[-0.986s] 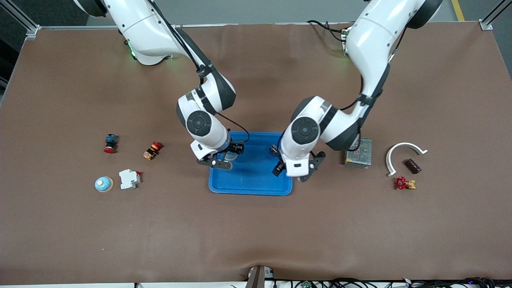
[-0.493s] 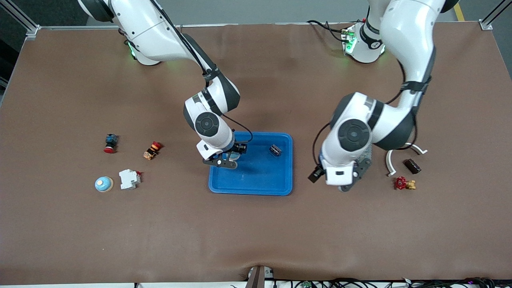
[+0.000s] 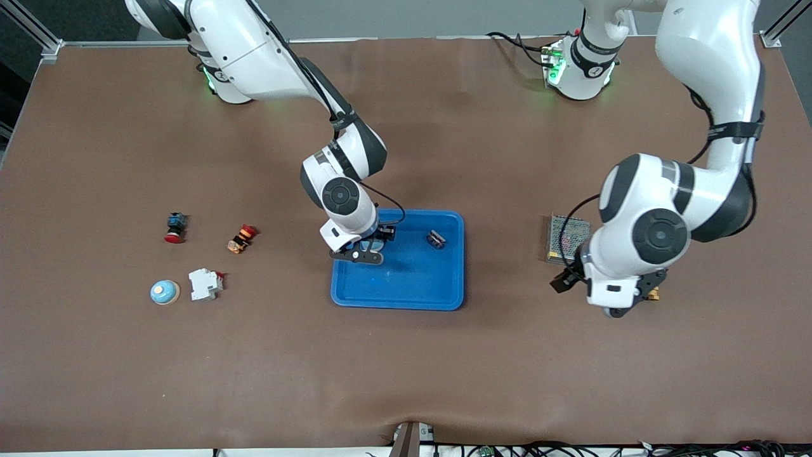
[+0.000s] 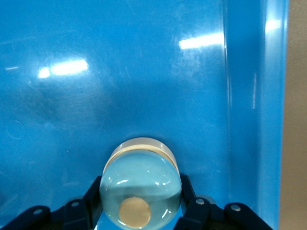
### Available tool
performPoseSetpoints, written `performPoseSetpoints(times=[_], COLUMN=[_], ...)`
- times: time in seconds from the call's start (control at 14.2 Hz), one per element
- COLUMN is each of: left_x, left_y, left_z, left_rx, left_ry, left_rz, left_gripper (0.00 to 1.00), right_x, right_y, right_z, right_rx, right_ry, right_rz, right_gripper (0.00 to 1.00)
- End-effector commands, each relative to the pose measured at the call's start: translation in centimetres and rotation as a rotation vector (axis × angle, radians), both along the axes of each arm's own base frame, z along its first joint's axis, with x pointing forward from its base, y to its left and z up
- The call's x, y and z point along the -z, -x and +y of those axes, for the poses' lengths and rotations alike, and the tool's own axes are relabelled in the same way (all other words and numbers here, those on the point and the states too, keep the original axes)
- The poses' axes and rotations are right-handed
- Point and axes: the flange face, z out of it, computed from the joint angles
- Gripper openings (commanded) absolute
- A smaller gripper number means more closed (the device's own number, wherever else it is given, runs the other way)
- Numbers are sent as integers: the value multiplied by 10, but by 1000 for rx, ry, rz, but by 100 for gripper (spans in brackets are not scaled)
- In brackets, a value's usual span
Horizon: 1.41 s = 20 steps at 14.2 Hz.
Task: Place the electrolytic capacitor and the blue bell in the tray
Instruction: 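Set the bell in the tray with the right gripper while the left gripper withdraws, then reach the left gripper to the second capacitor while the right reaches the second bell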
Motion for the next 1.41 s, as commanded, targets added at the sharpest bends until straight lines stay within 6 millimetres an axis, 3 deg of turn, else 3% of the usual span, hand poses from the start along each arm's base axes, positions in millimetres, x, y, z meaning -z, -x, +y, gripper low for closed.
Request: performPoseSetpoints(times=[0.0,0.07,0.21,0.28,0.49,0.7,0.85,1.13,1.34], left_x=[-2,0,8,13,34,59,79,119,137], left_y=[7,4,0,-1,1,10,20,41,49], left_z=[44,61,92,108,169,218,243,264,275], left_rx=[40,47,58,66,112,118,88,109,99], left_ry=[-12,-7,4,11,35,3,8,-21,-16], left_rz=[23,28,33,32,28,16,-4,-52,-55], left_gripper=[100,100,100,100,100,100,100,100,100], right_x=[1,2,2,2,-11,-60,-95,-156,-187], right_y=[3,4,3,3,2,-3,-13,-44,-71], right_z=[4,3,2,2,4,-4,-26,-94,-164], right_rx=[-7,-6,-5,-5,-18,-49,-118,-307,-517], right_ry=[17,18,18,18,18,39,57,30,92], right_rz=[-12,-11,-11,-11,-12,16,18,16,-4], right_gripper=[45,53,93,100,100,100,100,100,100])
